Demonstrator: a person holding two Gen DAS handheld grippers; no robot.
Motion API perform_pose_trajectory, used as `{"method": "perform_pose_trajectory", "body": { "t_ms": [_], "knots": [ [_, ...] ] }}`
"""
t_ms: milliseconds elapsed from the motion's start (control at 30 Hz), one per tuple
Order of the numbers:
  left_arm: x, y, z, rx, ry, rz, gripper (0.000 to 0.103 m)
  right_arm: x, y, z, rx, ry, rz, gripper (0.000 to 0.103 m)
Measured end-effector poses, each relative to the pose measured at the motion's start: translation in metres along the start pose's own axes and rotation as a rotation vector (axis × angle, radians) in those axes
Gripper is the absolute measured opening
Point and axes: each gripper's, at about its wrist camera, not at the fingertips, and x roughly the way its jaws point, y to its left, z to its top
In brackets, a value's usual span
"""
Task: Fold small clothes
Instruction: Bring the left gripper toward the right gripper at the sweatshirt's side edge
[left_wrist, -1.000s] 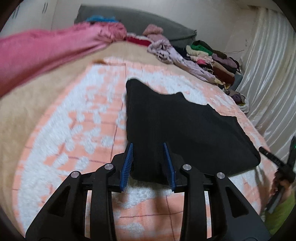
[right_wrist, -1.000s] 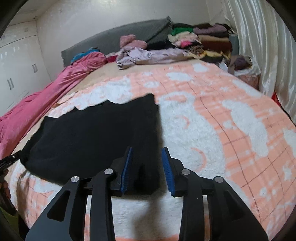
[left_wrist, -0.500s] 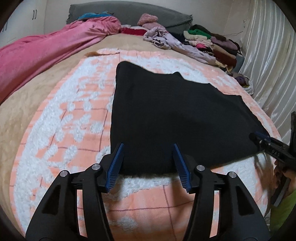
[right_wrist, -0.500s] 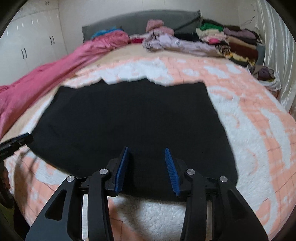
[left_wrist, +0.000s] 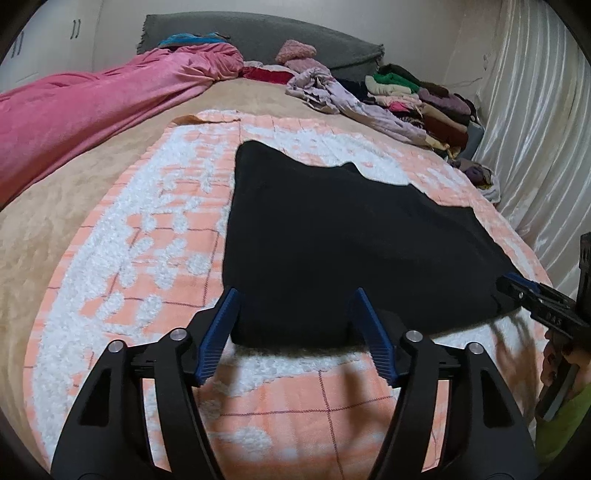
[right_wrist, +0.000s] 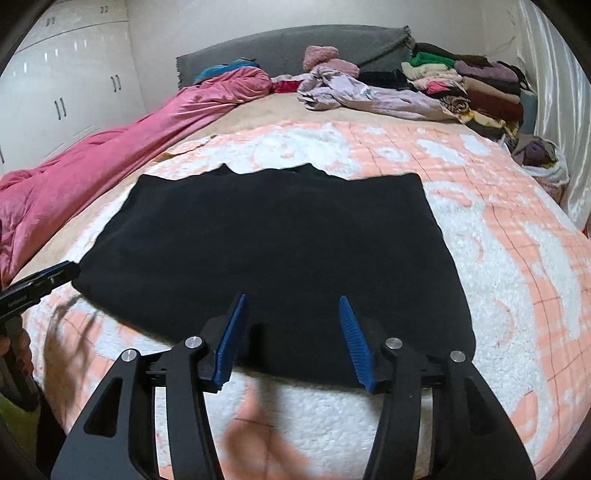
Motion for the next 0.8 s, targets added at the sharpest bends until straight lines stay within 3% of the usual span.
{"method": "perform_pose_trajectory", "body": {
  "t_ms": [233,533,800],
  "knots": [
    [-0.006,0.013,0.005,-0.040,-0.022,0.020,0.079,-0.005,0.028,0.005,-0.061,-0.029,0.031,0.070],
    [-0.009,0.044,0.011,-0.135,-0.030,0.059,0.091,0.009,0.093,0.001,-0.216,-0.009,0.121,0.071],
    [-0.004,0.081,0.028,-0.253,-0.016,0.059,0.092,0.028,0.157,-0.001,-0.406,0.000,0.178,0.071]
  ]
}}
